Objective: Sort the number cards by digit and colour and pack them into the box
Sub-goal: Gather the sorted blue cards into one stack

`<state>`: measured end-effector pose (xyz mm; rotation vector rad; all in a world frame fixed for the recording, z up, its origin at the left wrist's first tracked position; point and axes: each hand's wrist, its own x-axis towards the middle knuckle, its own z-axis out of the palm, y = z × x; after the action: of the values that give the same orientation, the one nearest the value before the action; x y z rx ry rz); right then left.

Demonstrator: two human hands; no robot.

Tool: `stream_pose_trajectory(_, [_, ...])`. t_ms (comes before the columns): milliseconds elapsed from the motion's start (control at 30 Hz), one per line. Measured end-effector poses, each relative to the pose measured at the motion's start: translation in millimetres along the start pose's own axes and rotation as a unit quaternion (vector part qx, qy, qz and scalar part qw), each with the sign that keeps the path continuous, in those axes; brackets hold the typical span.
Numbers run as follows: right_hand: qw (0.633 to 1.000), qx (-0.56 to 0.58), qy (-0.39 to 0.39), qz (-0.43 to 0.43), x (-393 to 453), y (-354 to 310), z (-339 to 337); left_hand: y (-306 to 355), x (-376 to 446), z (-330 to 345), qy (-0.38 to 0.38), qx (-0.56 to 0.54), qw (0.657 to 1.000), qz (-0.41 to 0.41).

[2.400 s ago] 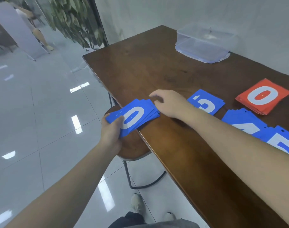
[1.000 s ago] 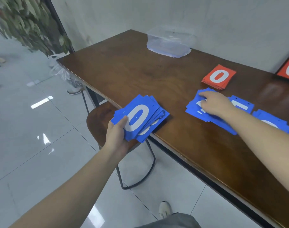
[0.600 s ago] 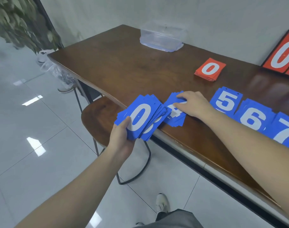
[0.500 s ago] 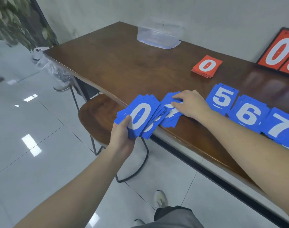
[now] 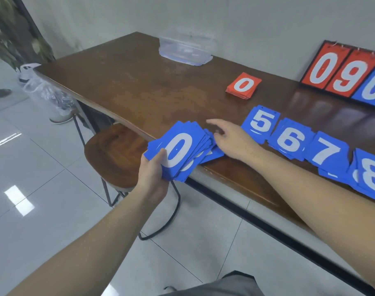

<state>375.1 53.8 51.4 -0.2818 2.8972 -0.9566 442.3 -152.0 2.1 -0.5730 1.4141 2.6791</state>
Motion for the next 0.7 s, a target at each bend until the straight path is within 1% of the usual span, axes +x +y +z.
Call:
stream_pose_trajectory(67, [0.999, -0.02, 0.043, 0.006, 5, 23, -15, -2, -2, 6, 0.009, -0.02, 1.0, -0.01])
stream_pose_trajectory(133, [0.996, -0.059, 0.052, 0.028, 12, 50, -32, -5, -2, 12, 0.024, -0.032, 0.999, -0.014])
stream_pose_trajectory(233, [0.99, -0.121, 0.044, 0.065, 23, 89, -58, -10, -3, 25, 0.035, -0.035, 0.999, -0.006])
stream_pose_trajectory(300, [0.987, -0.125, 0.032, 0.091, 29, 111, -71, -16, -5, 34, 0.038, -0.04, 0.998, -0.005])
stream_pose_trajectory(367, [0.985, -0.133, 0.004, 0.107, 32, 123, -77, -21, -8, 42, 0.041, -0.041, 0.998, -0.002])
stream_pose_trajectory(433, [0.981, -0.172, -0.018, 0.09, 31, 124, -77, -27, -12, 53, 0.043, -0.041, 0.998, 0.005])
stream_pose_trajectory(533, [0.975, -0.219, -0.034, 0.003, 24, 111, -66, -35, -17, 65, 0.051, -0.036, 0.998, 0.015])
stream_pose_trajectory(600, [0.974, -0.216, -0.051, -0.045, 20, 102, -58, -40, -20, 71, 0.066, -0.035, 0.997, 0.026])
stream_pose_trajectory(700, [0.98, -0.184, -0.055, -0.054, 17, 97, -54, -48, -27, 75, 0.09, -0.025, 0.995, 0.04])
